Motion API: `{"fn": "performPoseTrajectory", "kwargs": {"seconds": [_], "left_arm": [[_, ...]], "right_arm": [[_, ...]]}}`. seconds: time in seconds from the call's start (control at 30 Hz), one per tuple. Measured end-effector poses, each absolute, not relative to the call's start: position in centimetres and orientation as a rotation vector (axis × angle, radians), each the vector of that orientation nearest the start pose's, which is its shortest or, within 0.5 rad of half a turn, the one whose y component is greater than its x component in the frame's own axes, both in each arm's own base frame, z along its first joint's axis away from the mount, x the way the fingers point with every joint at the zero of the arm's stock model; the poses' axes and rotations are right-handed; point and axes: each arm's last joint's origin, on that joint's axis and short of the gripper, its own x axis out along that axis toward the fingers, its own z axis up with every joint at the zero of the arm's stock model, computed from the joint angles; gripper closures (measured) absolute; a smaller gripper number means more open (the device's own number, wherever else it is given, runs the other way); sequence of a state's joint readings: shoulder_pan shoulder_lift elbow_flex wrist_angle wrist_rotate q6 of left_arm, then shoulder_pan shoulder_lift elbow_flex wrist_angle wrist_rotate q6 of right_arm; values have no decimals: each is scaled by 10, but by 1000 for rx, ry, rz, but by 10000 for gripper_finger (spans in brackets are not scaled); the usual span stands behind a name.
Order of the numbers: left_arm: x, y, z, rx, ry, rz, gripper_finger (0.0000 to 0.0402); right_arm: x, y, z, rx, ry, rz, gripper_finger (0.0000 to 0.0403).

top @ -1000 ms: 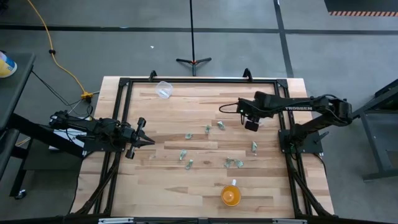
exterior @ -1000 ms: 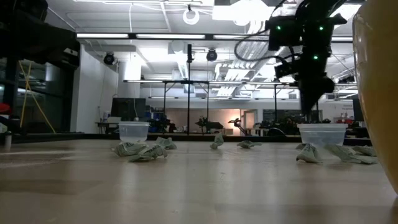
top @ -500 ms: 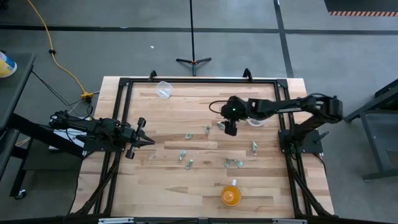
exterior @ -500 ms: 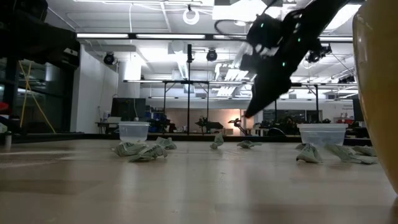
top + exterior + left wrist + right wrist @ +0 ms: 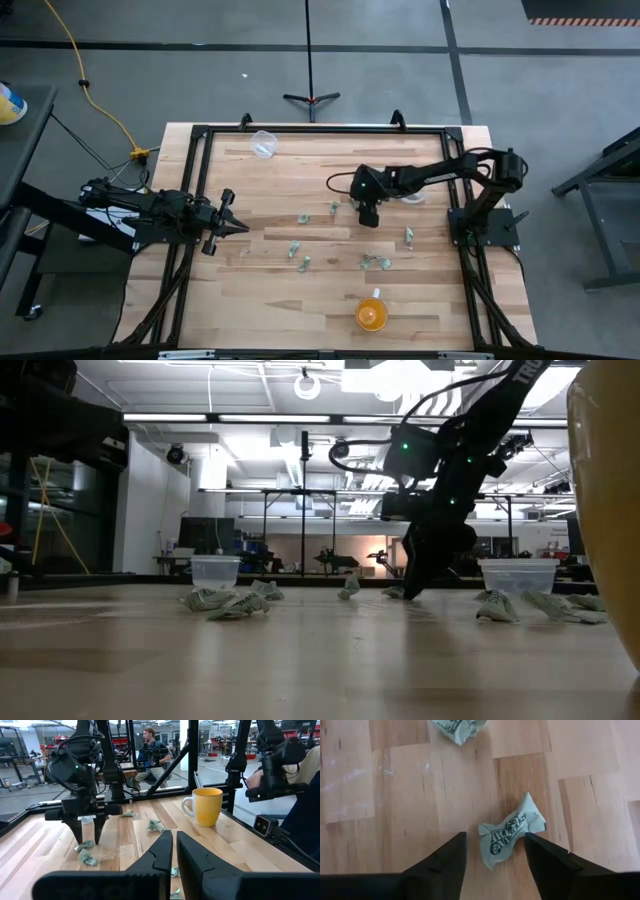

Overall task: Pick and place items into bin
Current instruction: Put the stevia packet into the bottom transparent bin

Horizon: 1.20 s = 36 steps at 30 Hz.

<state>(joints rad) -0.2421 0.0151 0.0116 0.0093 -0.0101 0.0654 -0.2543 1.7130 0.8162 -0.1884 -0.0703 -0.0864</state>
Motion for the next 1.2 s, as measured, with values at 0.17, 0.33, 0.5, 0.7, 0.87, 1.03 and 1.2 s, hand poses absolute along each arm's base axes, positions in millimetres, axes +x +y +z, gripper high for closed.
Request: {"fn": "performPoseTrajectory", "kwargs": {"seconds": [0.17, 0.33, 0.5, 0.7, 0.87, 1.03, 1.2], "left_arm": [[95, -23, 167, 64, -13, -232, 339], [95, -23, 167, 65, -13, -231, 339], [95, -23, 167, 65, -13, -232, 339], [95, -23, 167, 64, -13, -232, 339], [95, -23, 167, 64, -13, -232, 339], [95, -23, 167, 64, -14, -231, 339], [95, -23, 167, 64, -13, -232, 339]], "right_arm": [[293, -74, 125, 108, 1075, -123, 260], [293, -74, 126, 106, 1074, -124, 321], [293, -74, 125, 111, 1075, -128, 390], [282, -76, 141, 87, 1110, -268, 392], [259, -74, 180, 29, 1146, -401, 394], [223, -67, 215, -5, 1195, -517, 400], [189, -59, 233, 41, 1259, -575, 396]]}}
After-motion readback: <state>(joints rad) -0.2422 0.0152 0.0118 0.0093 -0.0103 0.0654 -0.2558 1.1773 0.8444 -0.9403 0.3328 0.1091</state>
